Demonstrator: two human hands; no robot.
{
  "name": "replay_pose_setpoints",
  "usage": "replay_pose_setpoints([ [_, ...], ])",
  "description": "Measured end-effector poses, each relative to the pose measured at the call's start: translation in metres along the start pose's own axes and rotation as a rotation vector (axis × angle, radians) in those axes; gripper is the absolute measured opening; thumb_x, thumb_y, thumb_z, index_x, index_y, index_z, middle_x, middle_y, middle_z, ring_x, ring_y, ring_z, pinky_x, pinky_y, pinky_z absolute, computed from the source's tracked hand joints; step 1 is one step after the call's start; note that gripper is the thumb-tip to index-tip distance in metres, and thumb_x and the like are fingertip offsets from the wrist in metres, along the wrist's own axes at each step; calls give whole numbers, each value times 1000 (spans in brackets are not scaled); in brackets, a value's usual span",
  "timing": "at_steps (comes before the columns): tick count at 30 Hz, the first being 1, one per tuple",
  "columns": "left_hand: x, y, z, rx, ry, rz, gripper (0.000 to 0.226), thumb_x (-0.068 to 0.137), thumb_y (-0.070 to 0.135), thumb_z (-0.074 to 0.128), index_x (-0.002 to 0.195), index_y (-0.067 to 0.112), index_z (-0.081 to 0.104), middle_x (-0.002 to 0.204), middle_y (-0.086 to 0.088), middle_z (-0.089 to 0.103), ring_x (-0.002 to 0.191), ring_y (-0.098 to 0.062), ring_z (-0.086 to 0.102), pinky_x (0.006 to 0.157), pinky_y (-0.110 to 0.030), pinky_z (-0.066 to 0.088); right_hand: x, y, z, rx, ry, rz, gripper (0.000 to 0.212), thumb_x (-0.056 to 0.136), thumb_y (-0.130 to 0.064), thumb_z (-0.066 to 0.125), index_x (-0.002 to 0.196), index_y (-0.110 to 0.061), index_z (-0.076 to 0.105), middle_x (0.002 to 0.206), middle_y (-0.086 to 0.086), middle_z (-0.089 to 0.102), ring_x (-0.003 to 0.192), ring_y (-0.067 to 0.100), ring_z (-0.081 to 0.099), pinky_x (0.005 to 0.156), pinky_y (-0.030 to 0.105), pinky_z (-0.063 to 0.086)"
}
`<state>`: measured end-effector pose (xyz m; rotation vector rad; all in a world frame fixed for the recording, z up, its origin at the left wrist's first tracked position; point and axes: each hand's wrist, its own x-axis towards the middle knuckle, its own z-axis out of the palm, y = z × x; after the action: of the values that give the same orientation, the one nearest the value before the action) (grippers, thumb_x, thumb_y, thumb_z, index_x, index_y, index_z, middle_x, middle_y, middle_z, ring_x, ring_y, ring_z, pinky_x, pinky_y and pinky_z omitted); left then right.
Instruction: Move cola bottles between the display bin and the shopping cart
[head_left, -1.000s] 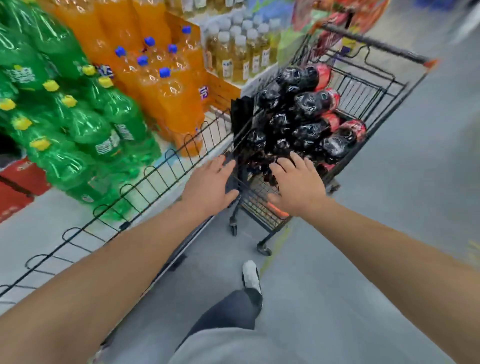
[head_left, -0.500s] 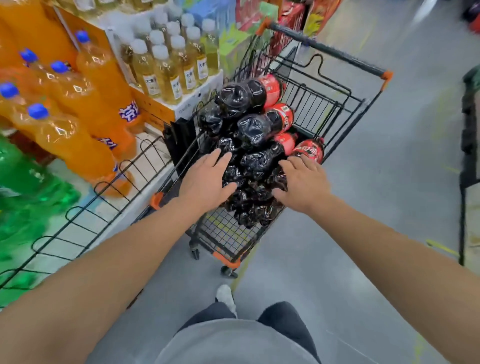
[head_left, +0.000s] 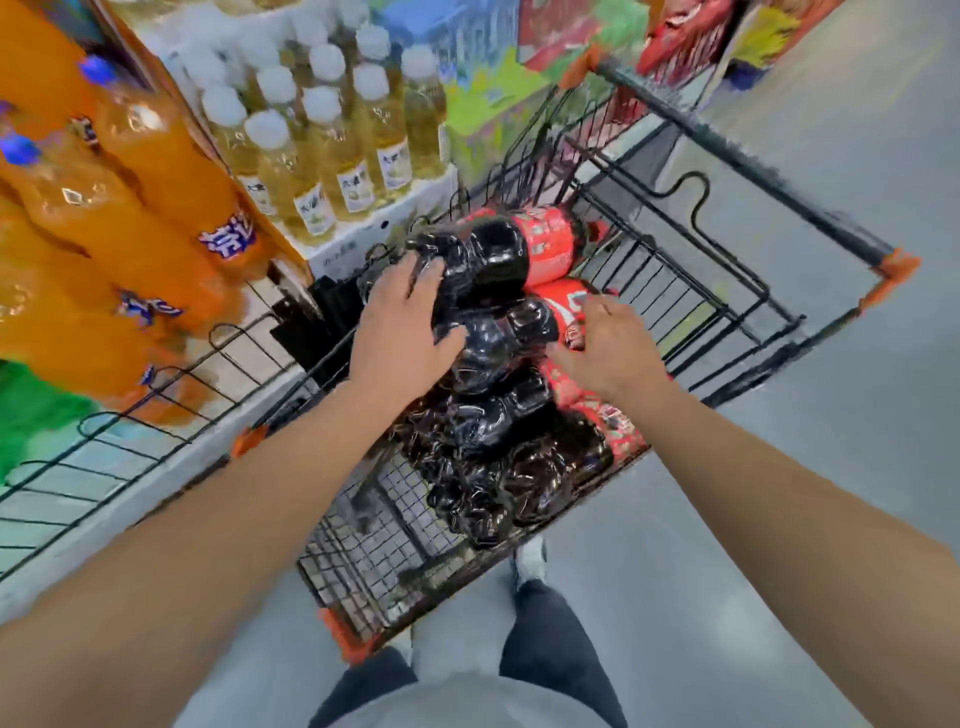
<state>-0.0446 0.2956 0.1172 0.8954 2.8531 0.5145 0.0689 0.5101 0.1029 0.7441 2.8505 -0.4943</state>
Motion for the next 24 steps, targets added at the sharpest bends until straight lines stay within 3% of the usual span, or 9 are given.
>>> replay_pose_setpoints([
  [2,21,9,1,25,28,-45,80,96,47,58,160,19,18,166,-12,14,153,-32,13,125,-44,16,35,11,-11,65,-4,-14,66,92,-49,66,140,-6,51,138,17,56,131,37,49,109,42,39],
  [7,64,27,5,28,6,-184,88,93,53,62,161,22,16,167,-10,11,154,-31,9,125,-42,10,99,26,-35,307,-17,9,69,94,-45,68,147,-7,46,147,16,52,137,33,47,111,37,37],
  [12,91,25,12,-83,26,-330,101,80,63,71,159,27,21,165,-7,21,152,-32,19,122,-48,23,143,40,-30,653,-89,193,67,94,-50,66,145,-12,43,134,6,57,128,28,54,97,33,40],
  [14,93,22,14,-130,31,-372,104,75,63,75,159,29,23,165,-5,20,151,-28,21,120,-48,28,156,41,-24,750,-115,267,75,94,-53,66,150,-12,38,133,3,56,122,27,57,98,35,43],
  [17,94,21,17,-185,29,-419,109,69,60,82,157,35,25,167,-1,12,152,-25,19,119,-46,28,172,36,-14,902,-196,403,92,90,-61,66,158,-16,25,132,0,56,93,16,61,90,36,48],
  [20,94,22,19,-217,30,-446,110,65,55,87,156,36,28,167,1,5,153,-24,16,119,-42,26,185,29,-8,1020,-220,519,112,85,-67,67,162,-13,6,129,-6,48,107,16,54,102,40,49],
  [24,93,21,20,-333,102,-478,101,73,56,81,155,44,24,166,1,10,150,-20,22,117,-39,27,199,12,-9,1214,-203,650,118,81,-63,76,160,-18,0,118,3,59,93,18,66,87,43,58],
])
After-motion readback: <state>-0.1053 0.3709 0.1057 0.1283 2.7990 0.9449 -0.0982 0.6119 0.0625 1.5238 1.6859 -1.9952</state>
